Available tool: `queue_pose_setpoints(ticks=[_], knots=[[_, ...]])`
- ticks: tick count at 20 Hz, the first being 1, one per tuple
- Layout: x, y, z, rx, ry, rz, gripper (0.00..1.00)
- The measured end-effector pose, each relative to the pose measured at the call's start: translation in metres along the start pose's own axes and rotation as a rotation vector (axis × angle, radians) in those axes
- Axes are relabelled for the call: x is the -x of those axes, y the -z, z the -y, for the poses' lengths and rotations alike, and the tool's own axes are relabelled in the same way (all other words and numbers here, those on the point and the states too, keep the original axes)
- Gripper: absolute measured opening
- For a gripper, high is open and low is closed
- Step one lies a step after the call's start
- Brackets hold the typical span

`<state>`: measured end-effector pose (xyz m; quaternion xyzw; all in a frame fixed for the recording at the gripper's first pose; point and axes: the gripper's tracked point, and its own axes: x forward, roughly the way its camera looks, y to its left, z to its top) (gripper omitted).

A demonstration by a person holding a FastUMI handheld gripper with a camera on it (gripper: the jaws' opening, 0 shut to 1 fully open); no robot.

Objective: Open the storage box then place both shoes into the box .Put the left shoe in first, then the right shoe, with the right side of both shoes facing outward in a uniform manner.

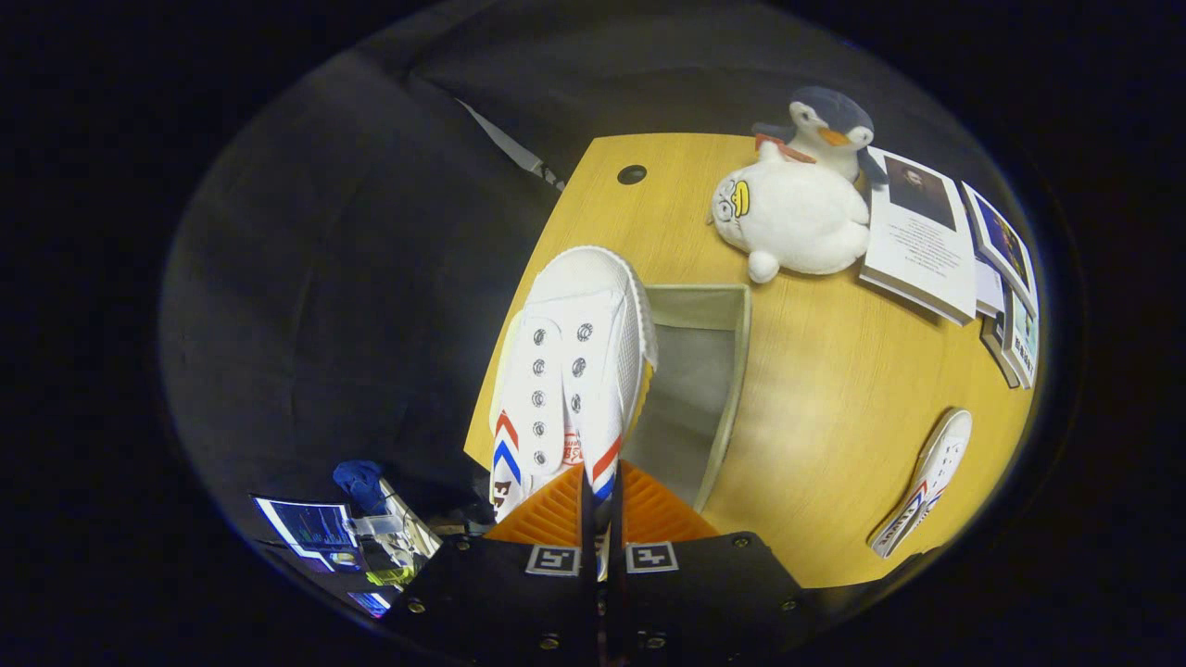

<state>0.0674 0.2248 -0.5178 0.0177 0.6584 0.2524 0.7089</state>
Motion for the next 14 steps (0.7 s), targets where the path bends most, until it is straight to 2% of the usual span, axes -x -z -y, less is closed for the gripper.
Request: queue_pose_setpoints(ticks=[6, 9, 11, 12, 14], knots=[[-0.047, 0.003, -0.009, 0.003, 0.045, -0.055, 0.04], [-0.063, 0.005, -0.014, -0.009, 0.049, -0.071, 0.04], [-0.071, 0.003, -0.025, 0.001, 0.018, -0.063, 0.04], [-0.069, 0.0, -0.029, 0.024, 0.001, -0.054, 0.36], [-0.067, -0.009, -0.023, 0.077, 0.04, -0.007, 1.0]])
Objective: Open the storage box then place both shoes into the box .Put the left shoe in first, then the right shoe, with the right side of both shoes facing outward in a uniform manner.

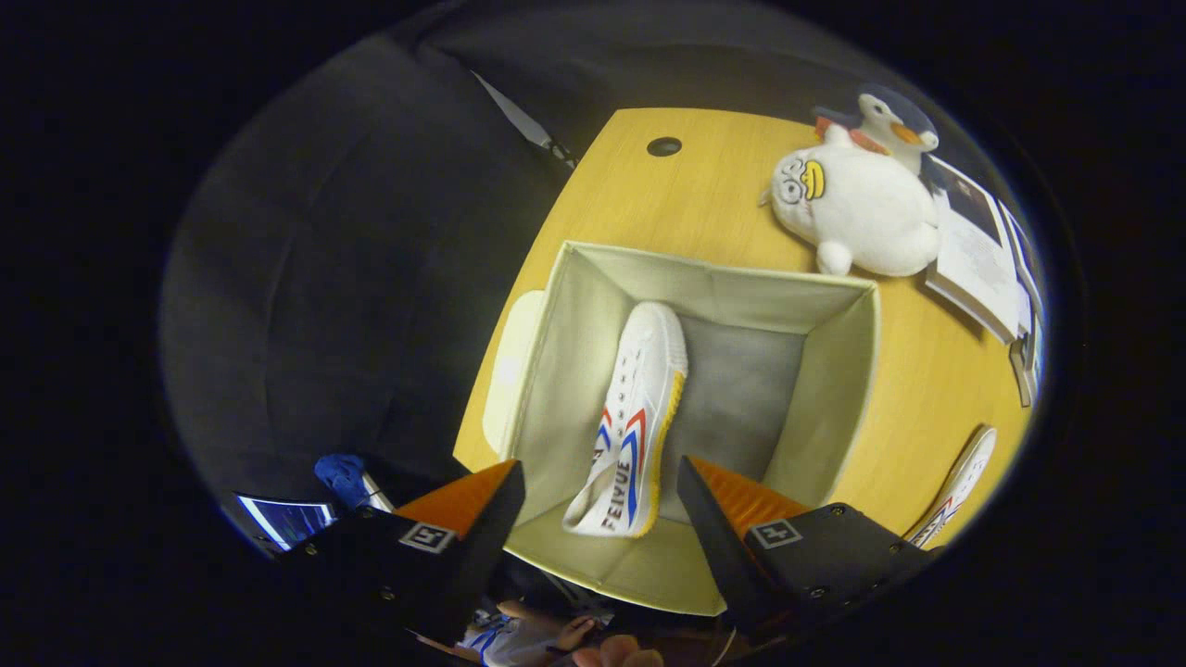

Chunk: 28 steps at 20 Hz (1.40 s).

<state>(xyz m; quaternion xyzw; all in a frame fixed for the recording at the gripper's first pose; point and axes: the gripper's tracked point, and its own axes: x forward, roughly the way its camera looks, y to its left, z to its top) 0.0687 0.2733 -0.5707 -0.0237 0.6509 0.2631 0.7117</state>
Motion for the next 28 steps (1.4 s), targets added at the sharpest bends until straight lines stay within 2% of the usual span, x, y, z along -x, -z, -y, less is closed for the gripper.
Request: queue_pose_setpoints(ticks=[5, 11, 25, 28], knots=[[0.041, -0.01, 0.001, 0.01, -0.017, 0.042, 0.98], [0.086, -0.004, 0.031, -0.015, -0.018, 0.089, 0.98], [0.157, 0.035, 0.142, -0.129, 0.026, 0.176, 0.97], [0.162, 0.047, 0.176, -0.15, 0.069, 0.185, 0.98]])
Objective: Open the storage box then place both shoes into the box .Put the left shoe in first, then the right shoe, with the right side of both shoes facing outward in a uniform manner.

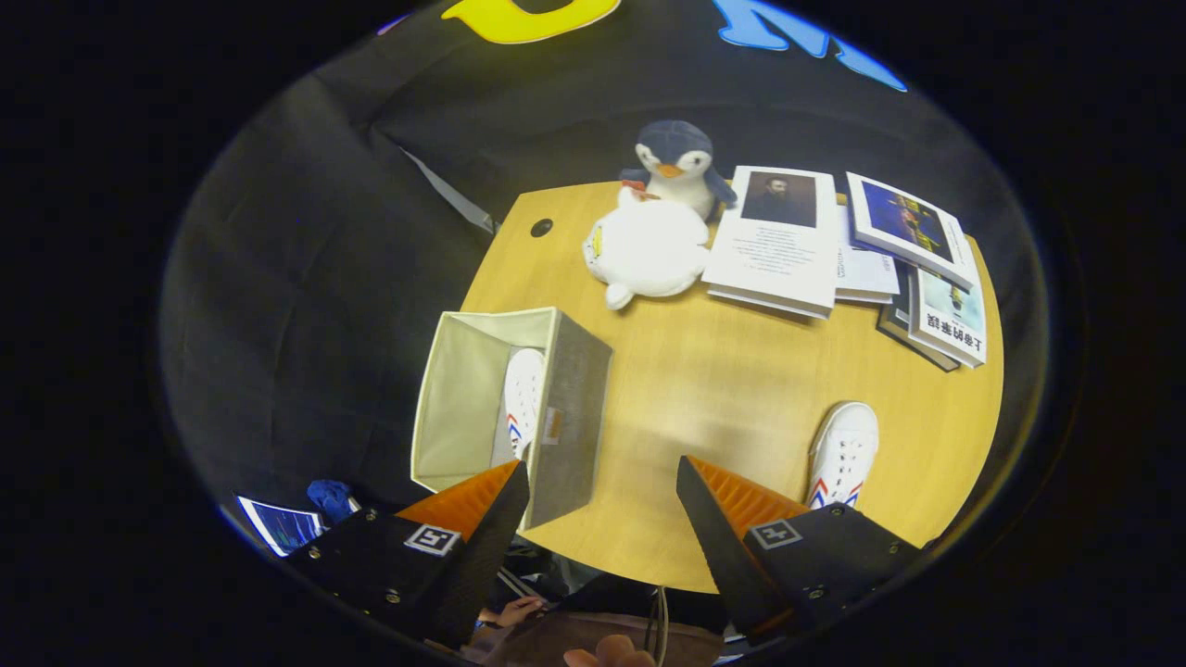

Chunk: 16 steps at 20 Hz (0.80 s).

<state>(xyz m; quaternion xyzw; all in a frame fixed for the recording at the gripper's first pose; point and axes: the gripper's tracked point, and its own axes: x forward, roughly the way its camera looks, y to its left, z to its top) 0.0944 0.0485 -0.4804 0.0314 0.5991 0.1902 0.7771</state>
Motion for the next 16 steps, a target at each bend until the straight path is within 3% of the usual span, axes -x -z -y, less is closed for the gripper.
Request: queue_pose_setpoints(ticks=[4, 10, 16], knots=[[0.01, 0.011, 0.029, -0.064, -0.006, 0.003, 0.98], [0.011, 0.033, 0.093, -0.127, 0.074, 0.006, 0.97], [0.012, 0.057, 0.135, -0.209, 0.093, -0.02, 0.97]])
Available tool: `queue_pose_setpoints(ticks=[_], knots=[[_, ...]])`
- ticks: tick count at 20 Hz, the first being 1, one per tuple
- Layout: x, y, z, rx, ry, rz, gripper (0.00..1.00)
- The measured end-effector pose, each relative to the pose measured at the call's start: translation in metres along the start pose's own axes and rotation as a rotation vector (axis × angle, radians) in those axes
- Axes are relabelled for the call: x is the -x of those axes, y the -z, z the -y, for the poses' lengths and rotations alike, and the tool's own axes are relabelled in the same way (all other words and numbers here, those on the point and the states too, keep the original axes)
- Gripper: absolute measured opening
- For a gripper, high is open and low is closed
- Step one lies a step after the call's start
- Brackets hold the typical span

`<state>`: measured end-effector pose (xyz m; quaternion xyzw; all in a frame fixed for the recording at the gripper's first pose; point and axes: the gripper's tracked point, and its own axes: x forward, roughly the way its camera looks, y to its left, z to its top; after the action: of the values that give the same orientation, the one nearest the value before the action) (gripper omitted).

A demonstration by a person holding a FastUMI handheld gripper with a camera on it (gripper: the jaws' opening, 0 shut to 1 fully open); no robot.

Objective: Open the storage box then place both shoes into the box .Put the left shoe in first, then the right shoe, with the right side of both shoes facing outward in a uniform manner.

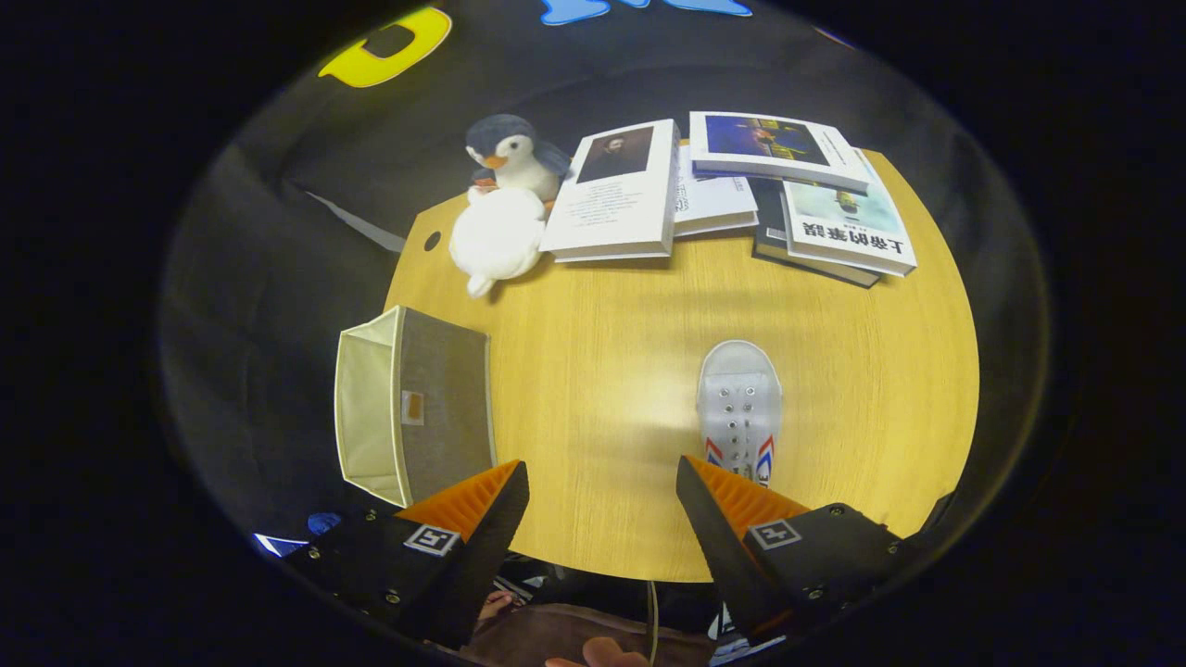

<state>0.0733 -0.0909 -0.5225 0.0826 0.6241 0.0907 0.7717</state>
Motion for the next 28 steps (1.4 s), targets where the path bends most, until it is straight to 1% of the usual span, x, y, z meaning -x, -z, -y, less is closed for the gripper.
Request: queue_pose_setpoints(ticks=[7, 10, 11, 12, 14, 19, 23, 25, 26, 27, 28], knots=[[-0.023, 0.019, 0.068, -0.083, 0.057, -0.038, 0.97], [-0.04, 0.027, 0.101, -0.059, 0.104, -0.059, 0.97], [-0.047, 0.032, 0.11, -0.045, 0.115, -0.073, 0.94], [-0.054, 0.035, 0.114, -0.044, 0.11, -0.084, 0.93], [-0.065, 0.041, 0.127, -0.043, 0.122, -0.109, 0.79], [-0.091, 0.052, 0.144, 0.004, 0.137, -0.158, 0.8], [-0.111, 0.058, 0.157, 0.032, 0.181, -0.202, 0.8], [-0.118, 0.06, 0.157, 0.038, 0.171, -0.213, 0.8], [-0.119, 0.055, 0.152, 0.034, 0.144, -0.205, 0.8], [-0.121, 0.059, 0.147, 0.034, 0.112, -0.21, 0.77], [-0.124, 0.061, 0.145, 0.034, 0.1, -0.207, 0.55]])
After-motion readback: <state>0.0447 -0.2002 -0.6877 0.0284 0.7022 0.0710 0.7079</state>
